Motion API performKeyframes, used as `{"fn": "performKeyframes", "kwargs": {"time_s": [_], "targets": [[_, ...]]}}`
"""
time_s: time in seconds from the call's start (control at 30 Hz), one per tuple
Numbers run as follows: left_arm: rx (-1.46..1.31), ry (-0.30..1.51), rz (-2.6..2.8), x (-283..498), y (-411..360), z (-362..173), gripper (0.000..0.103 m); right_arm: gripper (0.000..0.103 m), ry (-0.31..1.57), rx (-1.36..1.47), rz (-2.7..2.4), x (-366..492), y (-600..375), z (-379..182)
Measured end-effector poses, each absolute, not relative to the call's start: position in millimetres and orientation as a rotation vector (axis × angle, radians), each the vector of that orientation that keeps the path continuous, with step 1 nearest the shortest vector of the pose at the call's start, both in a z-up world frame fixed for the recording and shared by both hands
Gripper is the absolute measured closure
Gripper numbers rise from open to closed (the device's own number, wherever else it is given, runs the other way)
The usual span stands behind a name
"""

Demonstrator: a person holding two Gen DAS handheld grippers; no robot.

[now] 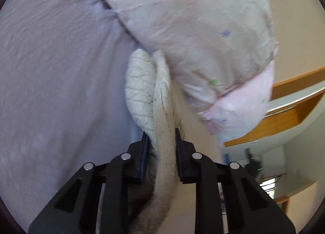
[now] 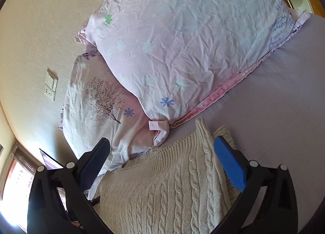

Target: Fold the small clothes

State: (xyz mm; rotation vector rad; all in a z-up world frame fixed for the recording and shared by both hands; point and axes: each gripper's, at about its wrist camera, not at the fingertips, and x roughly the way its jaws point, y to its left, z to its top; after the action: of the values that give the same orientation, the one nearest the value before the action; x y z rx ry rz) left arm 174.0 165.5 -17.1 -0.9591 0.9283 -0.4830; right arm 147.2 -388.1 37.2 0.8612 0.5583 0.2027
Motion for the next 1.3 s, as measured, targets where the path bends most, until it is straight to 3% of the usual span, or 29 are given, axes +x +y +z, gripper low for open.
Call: {"fn": "performKeyframes", "kwargs": {"time_s": [0.13, 0.3, 0.33, 0.43, 0.53, 0.57, 0.73, 0.8, 0.83, 0.87, 1.0, 1.03, 1.07, 1.1, 1.3], "targets": [[-0.947, 0.82, -0.662, 176, 110, 37, 0.088, 0.001, 0.509, 0.855, 0.188, 138, -401, 47], [-0.972, 0.851, -1.062, 206, -57, 61, 0.088, 0.001, 0.472, 0.82, 0.119, 128, -423, 52], [-0.984, 0.892, -1.114, 211, -85, 55, 0.082, 0.001, 0.478, 0.816, 0.099, 126, -431, 51], [-1.097, 1.044, -1.297, 219, -144, 33, 0.078, 0.001, 0.486, 0.876, 0.1, 119, -455, 45], [-0.958, 0.916, -1.213, 208, -114, 51, 0.037, 0.001, 0.521, 0.929, 0.154, 121, -466, 39], [-0.907, 0.872, -1.129, 205, -94, 56, 0.032, 0.001, 0.552, 0.932, 0.17, 124, -465, 37], [-0.692, 0.919, -0.73, 207, -35, 43, 0.029, 0.001, 0.827, 0.861, 0.241, 157, -433, 14], [-0.68, 1.013, -0.688, 212, -34, 24, 0.029, 0.008, 0.88, 0.815, 0.24, 162, -421, 9], [-0.674, 1.05, -0.684, 212, -37, 16, 0.029, 0.019, 0.88, 0.781, 0.221, 162, -417, 11], [-0.664, 1.074, -0.695, 210, -43, 11, 0.029, 0.024, 0.869, 0.762, 0.216, 160, -415, 14], [-0.624, 1.071, -0.729, 210, -63, 8, 0.027, 0.024, 0.833, 0.725, 0.262, 155, -409, 22], [-0.613, 1.07, -0.728, 209, -66, 7, 0.026, 0.032, 0.86, 0.703, 0.272, 159, -402, 19], [-0.6, 1.069, -0.726, 209, -67, 8, 0.025, 0.065, 0.889, 0.664, 0.292, 163, -392, 16], [-0.595, 1.069, -0.725, 211, -71, 7, 0.025, 0.087, 0.9, 0.622, 0.291, 165, -386, 15], [-0.612, 1.078, -0.749, 209, -71, -5, 0.019, 0.086, 0.786, 0.518, 0.061, 176, -388, 23]]}}
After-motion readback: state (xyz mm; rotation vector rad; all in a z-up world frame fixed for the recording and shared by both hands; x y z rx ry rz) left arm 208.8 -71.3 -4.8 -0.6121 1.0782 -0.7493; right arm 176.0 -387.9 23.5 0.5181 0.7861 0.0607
